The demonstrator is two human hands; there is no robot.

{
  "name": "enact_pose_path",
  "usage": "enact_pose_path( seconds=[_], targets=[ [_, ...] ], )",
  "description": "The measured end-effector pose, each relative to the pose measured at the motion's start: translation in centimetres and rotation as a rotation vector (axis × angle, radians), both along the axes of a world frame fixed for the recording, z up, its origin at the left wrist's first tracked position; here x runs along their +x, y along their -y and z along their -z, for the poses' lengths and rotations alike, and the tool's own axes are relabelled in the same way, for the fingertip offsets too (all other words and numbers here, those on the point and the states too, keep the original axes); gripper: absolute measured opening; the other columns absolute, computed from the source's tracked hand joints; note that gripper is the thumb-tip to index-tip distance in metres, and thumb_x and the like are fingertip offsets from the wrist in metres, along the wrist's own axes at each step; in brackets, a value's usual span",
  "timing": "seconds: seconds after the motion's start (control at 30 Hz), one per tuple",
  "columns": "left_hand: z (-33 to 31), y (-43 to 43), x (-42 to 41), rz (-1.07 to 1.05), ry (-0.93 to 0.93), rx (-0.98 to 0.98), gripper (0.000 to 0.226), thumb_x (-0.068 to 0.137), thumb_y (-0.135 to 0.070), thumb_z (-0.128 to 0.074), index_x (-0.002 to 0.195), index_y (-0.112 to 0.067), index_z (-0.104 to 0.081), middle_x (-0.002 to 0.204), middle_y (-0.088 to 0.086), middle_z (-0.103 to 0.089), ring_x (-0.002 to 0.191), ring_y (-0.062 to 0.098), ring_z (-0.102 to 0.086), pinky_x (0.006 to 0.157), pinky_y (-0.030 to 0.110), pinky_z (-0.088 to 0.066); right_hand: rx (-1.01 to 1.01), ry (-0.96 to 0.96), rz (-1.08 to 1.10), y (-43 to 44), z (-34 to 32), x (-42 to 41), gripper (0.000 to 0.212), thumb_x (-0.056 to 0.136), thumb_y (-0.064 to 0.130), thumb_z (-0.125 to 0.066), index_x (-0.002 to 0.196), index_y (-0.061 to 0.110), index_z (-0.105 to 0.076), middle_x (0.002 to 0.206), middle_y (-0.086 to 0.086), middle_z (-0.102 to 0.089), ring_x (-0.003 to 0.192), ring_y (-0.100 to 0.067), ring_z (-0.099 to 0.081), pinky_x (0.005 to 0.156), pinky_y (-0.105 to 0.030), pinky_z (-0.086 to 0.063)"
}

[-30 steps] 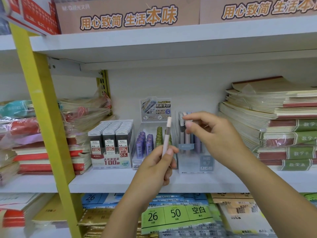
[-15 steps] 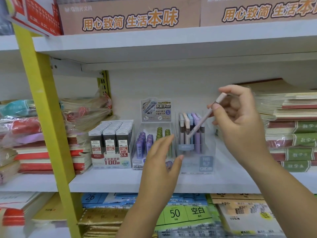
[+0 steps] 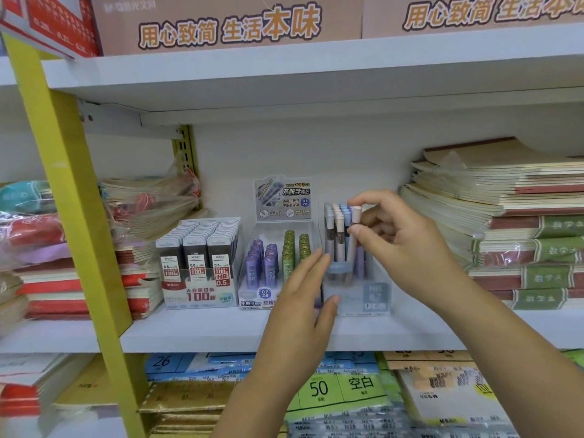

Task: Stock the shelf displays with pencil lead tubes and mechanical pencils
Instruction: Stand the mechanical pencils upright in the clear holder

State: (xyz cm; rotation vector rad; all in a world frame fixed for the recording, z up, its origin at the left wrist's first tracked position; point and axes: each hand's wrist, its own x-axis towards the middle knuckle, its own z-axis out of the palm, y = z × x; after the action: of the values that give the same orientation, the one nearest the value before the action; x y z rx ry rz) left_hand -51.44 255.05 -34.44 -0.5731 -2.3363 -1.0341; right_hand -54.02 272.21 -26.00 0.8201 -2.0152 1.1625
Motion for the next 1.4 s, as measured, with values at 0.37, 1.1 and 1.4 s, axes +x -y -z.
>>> enact_pose_path(
  seconds=[0.37,1.1,1.4],
  targets=[
    [0.1,0.0,0.1,0.021,0.019,0.035,0.058,0.101,-0.036,-0.051,0.15,-0.052,-0.023,0.149,-0.047,-0.014,0.133,0.007,-0.042,0.112,0.036,-0.04,0.021,0.023,0.049,0.5,0.3,-0.3,0.037,0.087,0.016,-0.068,0.103,0.045,-0.052,0.079,0.01,-0.064,0.07,-0.007,-0.063,0.066,-0.024,-0.052],
    [19.1,3.2,10.6,0.098,0.606,-0.189,0.031,0.096,-0.02,-0.061,0.127,-0.023,-0.062,0.117,-0.005,-0.061,0.093,0.001,-0.059,0.072,0.0,-0.038,0.167,0.784,0.228,-3.6,28.0,12.2,0.023,0.095,0.014,-0.057,0.113,0.026,-0.059,0.101,0.001,-0.062,0.074,-0.002,-0.054,0.064,-0.011,-0.035],
    [37.5,1.8,9.7,-0.052,1.282,-0.088,0.049,0.095,-0.033,-0.065,0.14,-0.023,-0.05,0.132,0.0,-0.062,0.117,0.016,-0.057,0.096,0.023,-0.041,0.228,1.41,0.168,-1.4,45.4,16.0,0.068,0.098,0.029,-0.05,0.153,0.025,-0.011,0.151,-0.003,-0.036,0.128,-0.022,-0.048,0.1,-0.027,-0.037]
  ],
)
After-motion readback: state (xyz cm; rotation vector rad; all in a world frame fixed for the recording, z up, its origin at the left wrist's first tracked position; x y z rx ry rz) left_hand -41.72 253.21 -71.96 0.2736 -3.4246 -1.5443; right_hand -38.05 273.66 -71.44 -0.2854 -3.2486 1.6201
